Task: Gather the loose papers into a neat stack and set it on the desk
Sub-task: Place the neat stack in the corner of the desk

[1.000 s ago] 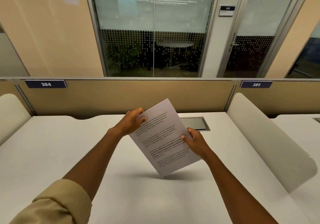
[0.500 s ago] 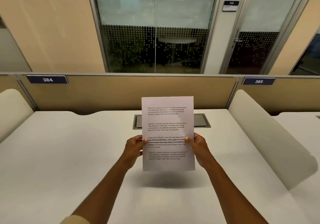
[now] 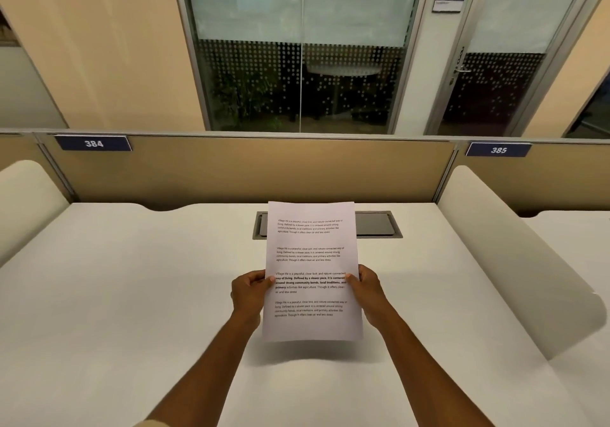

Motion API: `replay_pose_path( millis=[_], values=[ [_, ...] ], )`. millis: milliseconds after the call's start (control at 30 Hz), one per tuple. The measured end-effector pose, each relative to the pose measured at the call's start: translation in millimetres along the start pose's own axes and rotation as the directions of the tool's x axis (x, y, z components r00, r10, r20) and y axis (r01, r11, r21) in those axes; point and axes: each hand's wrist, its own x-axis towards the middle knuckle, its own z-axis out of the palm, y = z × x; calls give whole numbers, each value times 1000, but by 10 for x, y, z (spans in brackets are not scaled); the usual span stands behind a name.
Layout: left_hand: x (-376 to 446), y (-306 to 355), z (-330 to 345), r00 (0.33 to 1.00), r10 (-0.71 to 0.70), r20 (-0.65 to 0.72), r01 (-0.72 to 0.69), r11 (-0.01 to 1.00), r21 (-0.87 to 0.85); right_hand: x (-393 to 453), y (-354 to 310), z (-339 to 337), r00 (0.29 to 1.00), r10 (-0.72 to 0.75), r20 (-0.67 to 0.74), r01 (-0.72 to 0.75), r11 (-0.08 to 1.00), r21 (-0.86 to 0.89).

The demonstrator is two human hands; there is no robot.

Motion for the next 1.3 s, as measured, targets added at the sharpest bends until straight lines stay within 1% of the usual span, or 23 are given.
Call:
replay_pose_path(
  millis=[167, 333, 400, 467, 567, 633, 700, 867, 1000, 1133, 1300],
  values=[
    [-18, -44, 2, 998, -55, -41, 54, 998, -34, 37, -2, -63, 999, 16, 49, -13, 998, -61],
    [-60, -80, -49, 991, -75, -109, 75, 997, -10, 77, 41, -123, 997, 27, 68, -23, 998, -67],
    [-76, -78, -81, 986, -58, -156, 63, 998, 30, 102, 58, -116, 997, 40, 68, -36, 998, -57],
    [-101, -75, -108, 979, -7, -203, 29, 994, 107, 119, 72, -83, 995, 52, 81, -47, 997, -61],
    [-132, -74, -169, 969, 109, -220, -44, 959, 281, 140, 75, -14, 991, 60, 117, -54, 997, -51],
    [-143, -76, -227, 960, 147, -237, -54, 933, 357, 152, 62, 33, 986, 68, 153, -62, 997, -41],
    [-155, -71, -294, 955, 158, -251, -47, 916, 398, 158, 43, 83, 978, 85, 193, -81, 996, -28],
    [-142, -27, -451, 944, 204, -259, -70, 892, 447, 181, -9, 223, 953, 87, 292, -87, 996, -12],
    [-68, 14, -611, 937, 219, -274, -69, 881, 468, 199, -35, 386, 938, 90, 335, -94, 996, -4],
    [31, -11, -803, 926, 240, -290, -68, 864, 499, 229, -65, 612, 934, 101, 344, -110, 994, 6],
    [265, -41, -1194, 926, 218, -309, -38, 867, 497, 278, -112, 1064, 945, 106, 308, -111, 994, -2]
  ],
)
